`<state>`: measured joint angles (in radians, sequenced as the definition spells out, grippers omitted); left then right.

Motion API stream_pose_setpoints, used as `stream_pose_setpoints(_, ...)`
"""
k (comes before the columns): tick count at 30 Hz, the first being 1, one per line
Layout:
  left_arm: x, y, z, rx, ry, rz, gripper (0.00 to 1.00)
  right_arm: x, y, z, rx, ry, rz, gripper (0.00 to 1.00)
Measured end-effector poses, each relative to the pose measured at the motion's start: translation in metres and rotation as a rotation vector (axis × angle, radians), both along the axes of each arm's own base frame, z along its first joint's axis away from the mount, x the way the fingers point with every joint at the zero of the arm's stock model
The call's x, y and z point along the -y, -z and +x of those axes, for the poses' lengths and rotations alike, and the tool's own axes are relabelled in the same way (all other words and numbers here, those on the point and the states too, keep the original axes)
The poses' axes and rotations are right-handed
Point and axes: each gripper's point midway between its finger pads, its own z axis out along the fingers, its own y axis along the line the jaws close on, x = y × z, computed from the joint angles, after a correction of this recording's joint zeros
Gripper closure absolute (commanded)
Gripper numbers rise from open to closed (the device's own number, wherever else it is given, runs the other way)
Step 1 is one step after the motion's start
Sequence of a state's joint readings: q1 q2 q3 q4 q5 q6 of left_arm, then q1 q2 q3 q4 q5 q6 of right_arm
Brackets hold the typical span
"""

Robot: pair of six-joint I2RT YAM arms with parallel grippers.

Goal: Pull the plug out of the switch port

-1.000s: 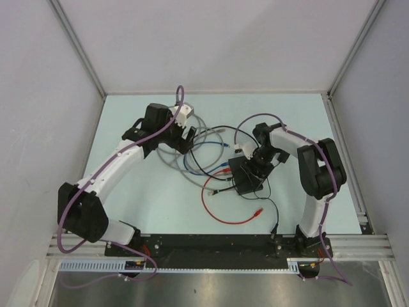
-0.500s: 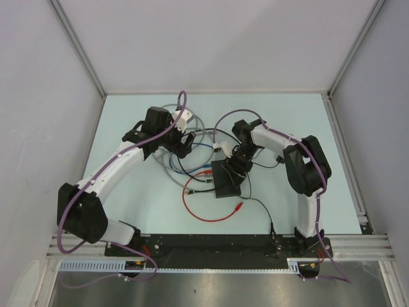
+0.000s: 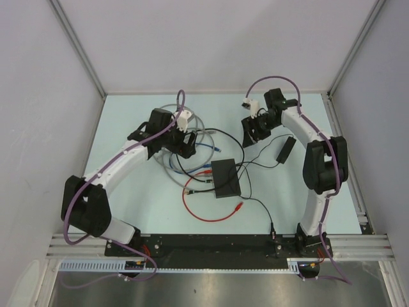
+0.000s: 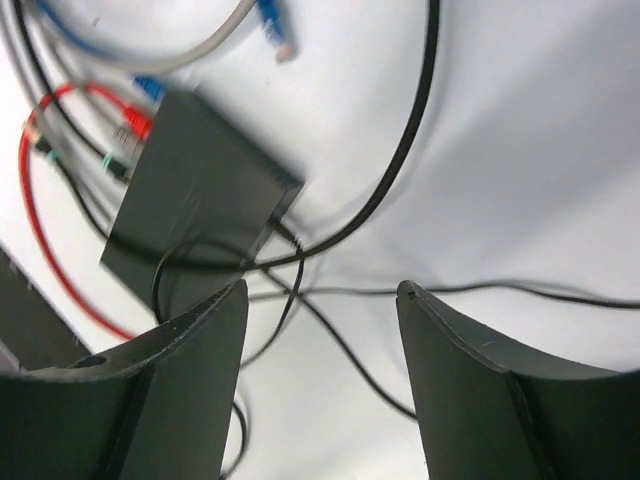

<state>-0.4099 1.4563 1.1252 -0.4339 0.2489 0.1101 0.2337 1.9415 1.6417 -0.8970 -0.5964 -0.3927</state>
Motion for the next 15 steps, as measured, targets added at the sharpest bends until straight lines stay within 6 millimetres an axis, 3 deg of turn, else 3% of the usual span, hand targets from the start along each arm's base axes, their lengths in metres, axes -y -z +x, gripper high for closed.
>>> stream_pose_setpoints(9, 0.007, 0.014, -0.001, -0.068, -0.014, -0.029, 0.09, -0.021, 0.039, 0.014, -0.059, 0.102, -0.033, 0.37)
stream_pose_setpoints(15, 0.007, 0.014, -0.001, -0.066, -0.015, -0.027, 0.08, -0.005, 0.051, -0.008, -0.079, 0.045, -0.051, 0.36)
